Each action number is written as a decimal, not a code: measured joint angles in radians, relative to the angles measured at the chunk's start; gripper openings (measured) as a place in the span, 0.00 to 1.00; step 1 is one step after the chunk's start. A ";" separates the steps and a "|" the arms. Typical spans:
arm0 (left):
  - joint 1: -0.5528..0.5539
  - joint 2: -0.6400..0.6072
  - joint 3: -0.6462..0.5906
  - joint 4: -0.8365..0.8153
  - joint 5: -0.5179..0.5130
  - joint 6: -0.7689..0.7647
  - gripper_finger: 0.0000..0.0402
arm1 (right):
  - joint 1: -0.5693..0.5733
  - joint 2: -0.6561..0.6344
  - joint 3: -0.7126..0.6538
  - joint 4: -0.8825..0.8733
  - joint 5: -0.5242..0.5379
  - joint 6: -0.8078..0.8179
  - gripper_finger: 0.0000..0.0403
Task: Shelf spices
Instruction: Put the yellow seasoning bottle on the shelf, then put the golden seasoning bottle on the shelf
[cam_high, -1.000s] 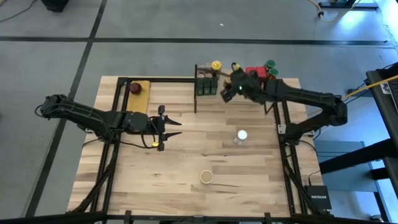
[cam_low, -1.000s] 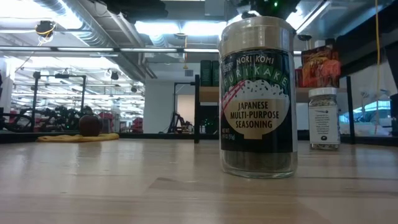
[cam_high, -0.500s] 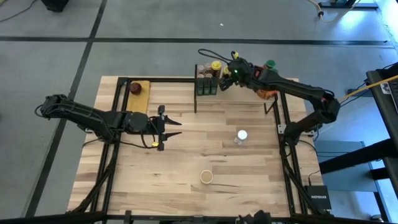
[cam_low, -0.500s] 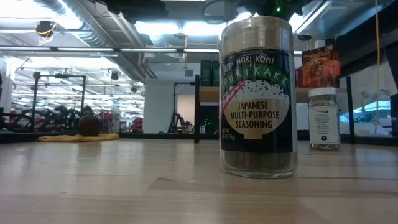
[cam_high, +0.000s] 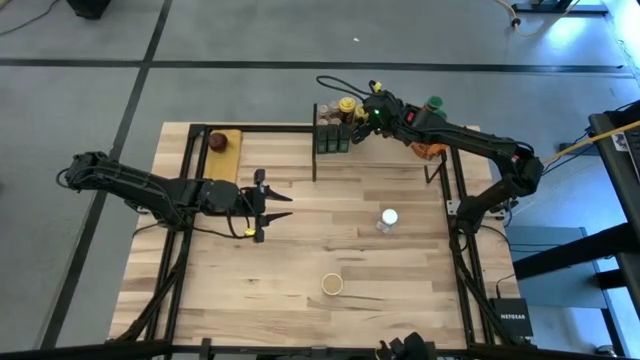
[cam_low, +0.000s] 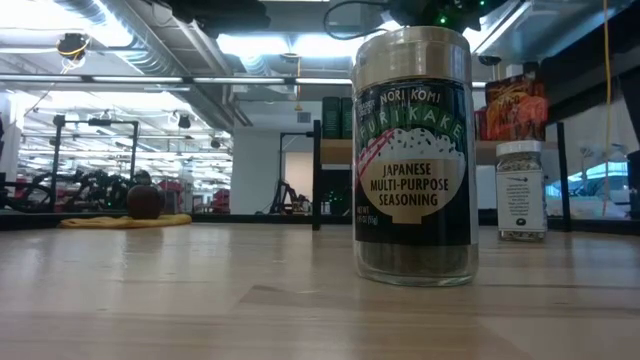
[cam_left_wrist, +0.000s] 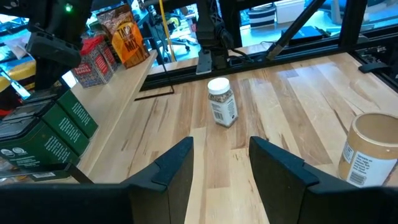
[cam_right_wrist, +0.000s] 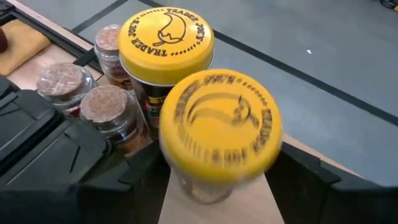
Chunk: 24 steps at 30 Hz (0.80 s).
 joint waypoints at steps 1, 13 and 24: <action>0.000 0.000 0.000 0.000 0.000 0.000 0.37 | 0.000 0.000 0.000 0.000 0.000 0.000 0.61; -0.001 0.000 0.000 -0.008 0.000 -0.007 0.37 | 0.002 -0.001 0.066 -0.126 -0.008 -0.066 0.70; -0.001 0.000 0.000 -0.017 0.000 -0.034 0.37 | 0.177 -0.064 0.294 -0.503 0.007 -0.058 0.71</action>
